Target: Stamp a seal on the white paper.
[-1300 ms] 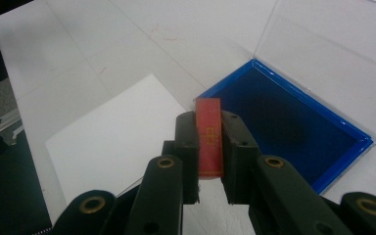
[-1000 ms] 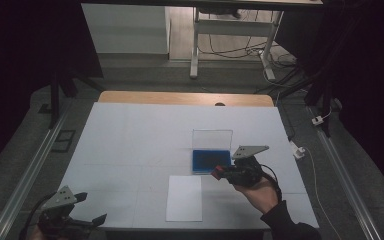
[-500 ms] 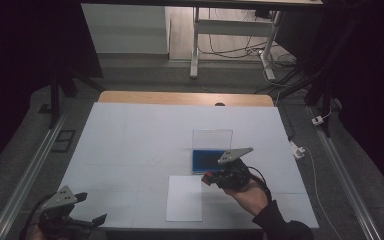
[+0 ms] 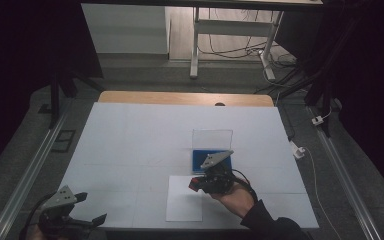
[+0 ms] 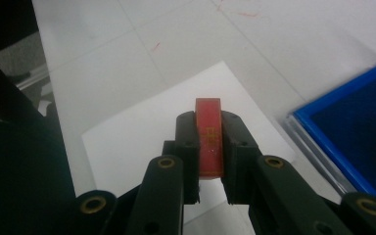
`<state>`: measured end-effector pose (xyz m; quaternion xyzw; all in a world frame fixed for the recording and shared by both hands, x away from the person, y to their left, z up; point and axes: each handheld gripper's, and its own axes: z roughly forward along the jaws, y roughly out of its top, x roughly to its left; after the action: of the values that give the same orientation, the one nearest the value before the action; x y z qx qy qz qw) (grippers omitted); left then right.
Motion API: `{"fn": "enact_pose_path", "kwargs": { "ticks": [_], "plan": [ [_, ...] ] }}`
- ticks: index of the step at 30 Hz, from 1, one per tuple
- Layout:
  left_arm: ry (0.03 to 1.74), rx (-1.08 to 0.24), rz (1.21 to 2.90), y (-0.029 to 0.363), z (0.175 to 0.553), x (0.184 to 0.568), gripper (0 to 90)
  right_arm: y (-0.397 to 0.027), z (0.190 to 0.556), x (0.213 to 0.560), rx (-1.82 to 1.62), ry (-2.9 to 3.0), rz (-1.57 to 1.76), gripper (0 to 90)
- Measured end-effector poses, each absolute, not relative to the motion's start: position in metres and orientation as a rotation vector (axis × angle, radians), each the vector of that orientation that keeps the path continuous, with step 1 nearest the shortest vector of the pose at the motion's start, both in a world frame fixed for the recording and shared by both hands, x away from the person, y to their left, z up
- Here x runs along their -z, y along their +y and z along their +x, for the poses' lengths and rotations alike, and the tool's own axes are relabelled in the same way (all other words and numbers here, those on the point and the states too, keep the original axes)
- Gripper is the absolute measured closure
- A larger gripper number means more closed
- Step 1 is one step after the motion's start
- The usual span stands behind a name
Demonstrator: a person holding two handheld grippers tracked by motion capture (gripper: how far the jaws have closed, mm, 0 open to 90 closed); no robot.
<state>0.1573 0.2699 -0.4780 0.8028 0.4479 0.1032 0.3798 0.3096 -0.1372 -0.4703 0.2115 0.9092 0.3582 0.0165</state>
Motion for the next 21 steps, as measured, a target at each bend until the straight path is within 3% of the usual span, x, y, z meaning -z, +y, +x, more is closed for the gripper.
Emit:
{"fn": "enact_pose_path", "kwargs": {
  "ticks": [21],
  "plan": [
    [1.142,-0.265,2.056,0.269,0.157,0.478,2.3,-0.104,0.307,0.498,-0.981,2.908,0.541,79.4]
  ]
}}
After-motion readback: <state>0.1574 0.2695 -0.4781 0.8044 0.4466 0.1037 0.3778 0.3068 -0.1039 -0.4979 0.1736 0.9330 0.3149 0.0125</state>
